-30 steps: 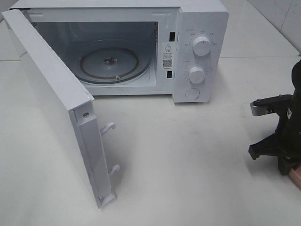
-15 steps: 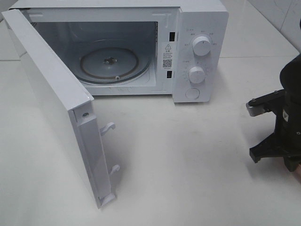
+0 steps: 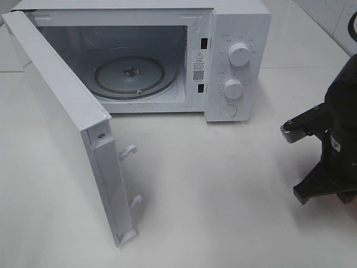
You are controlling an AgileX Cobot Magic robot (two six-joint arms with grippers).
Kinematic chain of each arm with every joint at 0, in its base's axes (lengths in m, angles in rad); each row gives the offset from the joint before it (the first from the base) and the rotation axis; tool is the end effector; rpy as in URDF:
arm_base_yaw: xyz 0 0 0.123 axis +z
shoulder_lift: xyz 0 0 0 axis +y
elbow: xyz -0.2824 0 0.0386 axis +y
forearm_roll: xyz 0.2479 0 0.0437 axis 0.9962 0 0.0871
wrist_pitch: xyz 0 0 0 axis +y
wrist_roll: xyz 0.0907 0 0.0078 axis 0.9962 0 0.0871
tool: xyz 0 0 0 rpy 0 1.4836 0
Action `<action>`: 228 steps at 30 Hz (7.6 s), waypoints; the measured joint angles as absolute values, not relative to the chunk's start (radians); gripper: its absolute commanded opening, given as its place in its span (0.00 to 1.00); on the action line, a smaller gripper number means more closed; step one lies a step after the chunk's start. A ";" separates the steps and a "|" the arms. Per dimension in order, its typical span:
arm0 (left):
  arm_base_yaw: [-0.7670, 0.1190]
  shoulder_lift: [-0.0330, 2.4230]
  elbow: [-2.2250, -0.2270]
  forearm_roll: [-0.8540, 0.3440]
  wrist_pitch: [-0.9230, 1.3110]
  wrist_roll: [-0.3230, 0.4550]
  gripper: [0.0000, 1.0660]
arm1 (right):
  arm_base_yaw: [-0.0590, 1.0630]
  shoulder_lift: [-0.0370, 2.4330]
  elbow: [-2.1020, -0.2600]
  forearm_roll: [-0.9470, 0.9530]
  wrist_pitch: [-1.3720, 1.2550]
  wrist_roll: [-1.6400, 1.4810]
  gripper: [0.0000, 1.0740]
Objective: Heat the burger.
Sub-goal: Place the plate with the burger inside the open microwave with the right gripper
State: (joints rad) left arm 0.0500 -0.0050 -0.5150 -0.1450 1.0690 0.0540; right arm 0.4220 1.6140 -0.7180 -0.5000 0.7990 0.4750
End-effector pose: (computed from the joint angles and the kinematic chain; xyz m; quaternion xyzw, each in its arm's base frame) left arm -0.0076 -0.0119 0.2813 0.0055 0.8479 -0.0449 0.5282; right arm 0.2336 0.0706 0.1518 -0.1501 0.9731 -0.1646 0.0593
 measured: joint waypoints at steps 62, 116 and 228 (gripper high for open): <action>0.050 -0.005 -0.515 -0.145 1.069 0.054 0.94 | 1.047 1.278 -0.592 -0.602 0.894 0.051 0.00; 0.050 -0.005 -0.515 -0.145 1.069 0.054 0.94 | 0.545 1.300 -0.616 -0.012 0.461 -1.657 0.00; 0.050 -0.005 -0.515 -0.145 1.069 0.054 0.94 | 0.626 2.311 -1.919 -0.097 0.684 -1.282 0.00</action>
